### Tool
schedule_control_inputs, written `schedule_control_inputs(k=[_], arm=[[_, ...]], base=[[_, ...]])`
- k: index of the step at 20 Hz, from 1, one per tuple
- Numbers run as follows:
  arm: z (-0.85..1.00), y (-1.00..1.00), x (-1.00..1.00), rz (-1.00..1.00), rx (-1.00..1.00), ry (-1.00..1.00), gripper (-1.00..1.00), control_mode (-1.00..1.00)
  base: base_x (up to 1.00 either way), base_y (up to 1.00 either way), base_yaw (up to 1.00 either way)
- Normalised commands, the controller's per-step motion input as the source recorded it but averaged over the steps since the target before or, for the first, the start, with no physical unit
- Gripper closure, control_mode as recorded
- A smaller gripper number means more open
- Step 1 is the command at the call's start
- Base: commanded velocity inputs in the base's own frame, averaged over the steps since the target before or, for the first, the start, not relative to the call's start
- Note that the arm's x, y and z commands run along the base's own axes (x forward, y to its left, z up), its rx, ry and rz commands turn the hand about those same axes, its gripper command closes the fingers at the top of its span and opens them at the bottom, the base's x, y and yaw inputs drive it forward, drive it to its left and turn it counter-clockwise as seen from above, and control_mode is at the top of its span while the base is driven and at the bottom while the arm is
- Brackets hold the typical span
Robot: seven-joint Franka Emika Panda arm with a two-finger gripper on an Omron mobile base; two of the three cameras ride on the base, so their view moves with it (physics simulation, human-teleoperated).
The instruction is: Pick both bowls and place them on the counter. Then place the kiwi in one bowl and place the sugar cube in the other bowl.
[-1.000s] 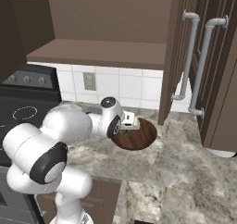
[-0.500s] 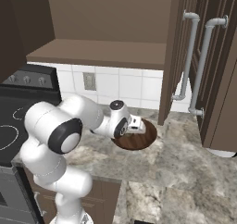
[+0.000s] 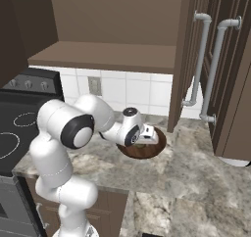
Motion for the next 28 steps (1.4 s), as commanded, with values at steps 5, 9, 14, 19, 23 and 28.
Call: schedule_control_inputs(k=[5,9,14,19,23,28], arm=[[-0.12,-0.07,0.05,0.00,0.04,0.03,1.00,-1.00],[-0.08,0.00,0.08,0.00,0.05,0.04,-1.00,-1.00],[-0.04,-0.03,0.03,0.00,0.05,0.04,-1.00,-1.00],[0.04,0.00,-0.03,0.00,0.03,0.00,-1.00,-1.00],[0.15,0.08,-0.08,0.00,0.01,0.00,-1.00,-1.00],[0.27,0.12,-0.04,0.00,0.00,-0.01,-1.00,-1.00]], base=[[0.00,0.00,0.00],[0.00,0.00,0.00],[0.00,0.00,0.00],[0.00,0.00,0.00],[0.00,0.00,0.00],[0.00,0.00,0.00]])
